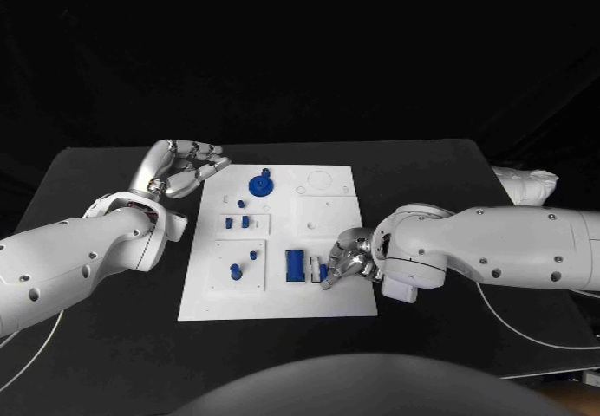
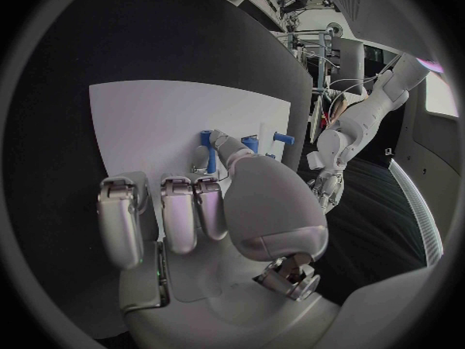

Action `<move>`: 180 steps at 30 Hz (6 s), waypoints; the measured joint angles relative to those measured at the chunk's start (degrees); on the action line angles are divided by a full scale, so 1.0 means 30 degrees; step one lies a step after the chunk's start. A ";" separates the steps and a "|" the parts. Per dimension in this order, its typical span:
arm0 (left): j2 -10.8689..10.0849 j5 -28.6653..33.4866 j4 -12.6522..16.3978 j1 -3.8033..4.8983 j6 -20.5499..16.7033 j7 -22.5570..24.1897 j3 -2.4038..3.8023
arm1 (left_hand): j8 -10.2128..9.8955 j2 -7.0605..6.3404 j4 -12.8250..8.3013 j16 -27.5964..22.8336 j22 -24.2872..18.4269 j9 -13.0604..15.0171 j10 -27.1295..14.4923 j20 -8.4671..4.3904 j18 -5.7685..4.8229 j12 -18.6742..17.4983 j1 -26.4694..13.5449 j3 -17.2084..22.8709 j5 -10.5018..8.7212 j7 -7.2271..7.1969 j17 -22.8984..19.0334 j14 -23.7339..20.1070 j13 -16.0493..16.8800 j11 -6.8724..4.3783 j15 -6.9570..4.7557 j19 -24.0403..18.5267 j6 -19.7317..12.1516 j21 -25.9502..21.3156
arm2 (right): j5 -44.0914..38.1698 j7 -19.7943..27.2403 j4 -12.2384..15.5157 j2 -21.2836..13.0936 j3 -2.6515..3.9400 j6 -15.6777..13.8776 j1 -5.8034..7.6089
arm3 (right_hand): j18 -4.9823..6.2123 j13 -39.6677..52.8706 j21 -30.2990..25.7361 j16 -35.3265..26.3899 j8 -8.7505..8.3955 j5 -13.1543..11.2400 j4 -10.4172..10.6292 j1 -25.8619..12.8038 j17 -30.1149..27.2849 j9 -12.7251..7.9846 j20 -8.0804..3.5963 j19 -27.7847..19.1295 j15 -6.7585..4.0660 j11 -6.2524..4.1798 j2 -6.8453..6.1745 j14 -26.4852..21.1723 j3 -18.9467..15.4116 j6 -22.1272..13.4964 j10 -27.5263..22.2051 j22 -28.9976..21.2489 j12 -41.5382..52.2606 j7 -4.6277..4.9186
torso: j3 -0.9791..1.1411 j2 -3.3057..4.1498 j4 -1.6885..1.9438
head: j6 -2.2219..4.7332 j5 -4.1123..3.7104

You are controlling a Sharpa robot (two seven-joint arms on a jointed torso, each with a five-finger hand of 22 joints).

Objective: Assemble the parts on the task board

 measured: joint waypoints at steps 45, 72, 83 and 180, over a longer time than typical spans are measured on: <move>-0.0021 -0.0002 -0.0001 -0.0010 0.0036 -0.0011 0.0000 | 0.0000 0.0105 0.0052 0.0000 0.0000 0.0001 0.0000 0.0000 0.0000 0.0000 0.0105 -0.0052 0.0000 0.0000 0.0009 0.0000 0.0000 0.0000 0.0000 0.0000 0.0000 0.0000 | -0.0238 0.0250 -0.0054 -0.0087 0.0030 -0.0908 0.0020 | 0.0002 0.0000 0.0000 0.0000 -0.2554 0.0668 0.1208 -0.0914 -0.0004 -0.5416 0.1379 -0.0003 0.1510 0.1814 -0.0318 -0.0003 0.1368 -0.0132 0.0033 -0.0009 0.0000 0.0899 | 0.0000 0.0000 0.0002 | 0.0000 -0.0013; -0.0013 -0.0004 -0.0044 -0.0017 0.0083 -0.0029 -0.0004 | 0.0000 0.0125 0.0051 0.0000 0.0000 0.0000 0.0000 0.0000 0.0000 0.0000 0.0125 -0.0051 0.0067 0.0000 0.0004 0.0000 0.0000 0.0000 0.0000 0.0000 0.0000 0.0000 | -0.0268 0.0314 0.0380 -0.0659 0.0023 -0.1299 0.0005 | 0.0000 0.0000 0.0000 0.0000 -0.3313 0.0666 0.1023 -0.1064 0.0011 -0.5413 0.1650 -0.0001 0.1712 0.2020 -0.0802 -0.0071 0.1158 -0.0688 -0.0036 -0.0011 0.0000 0.0894 | 0.0007 0.0002 0.0000 | 0.0000 0.0026; 0.0002 -0.0011 -0.0061 -0.0035 0.0132 -0.0034 -0.0004 | 0.0000 0.0125 0.0051 0.0000 0.0000 0.0000 0.0000 0.0000 -0.0002 0.0000 0.0125 -0.0051 0.0067 0.0000 0.0002 0.0000 0.0001 0.0000 0.0000 0.0000 0.0000 0.0000 | -0.0268 0.0306 0.0482 -0.0831 0.0013 -0.1546 -0.0004 | 0.0000 0.0000 0.0000 0.0000 -0.3552 0.0100 0.1495 -0.1719 0.0009 -0.5412 0.1650 -0.0002 0.1711 0.2019 -0.1384 -0.0071 0.0231 -0.0738 -0.0036 0.0003 0.0000 0.0855 | 0.0002 -0.0002 0.0007 | 0.0000 0.0027; 0.0072 -0.0096 -0.0180 -0.0115 0.0278 -0.0092 -0.0006 | 0.0000 0.0124 -0.0002 0.0000 0.0000 0.0000 0.0000 0.0000 -0.0001 0.0000 0.0123 -0.0104 0.0066 0.0000 0.0004 0.0000 0.0000 0.0000 0.0000 0.0000 0.0000 0.0000 | 0.0819 0.0633 -0.0096 -0.0463 0.0061 -0.3047 0.0039 | -0.0001 0.0000 0.0000 0.0000 -1.2203 -0.0595 -0.0337 0.0244 -0.0004 -0.3448 0.1193 -0.0035 0.1191 0.1333 -0.0003 -0.0037 0.3288 0.4569 -0.0035 0.0003 -0.0001 0.1181 | -0.0007 0.0000 0.0007 | 0.0000 -0.0112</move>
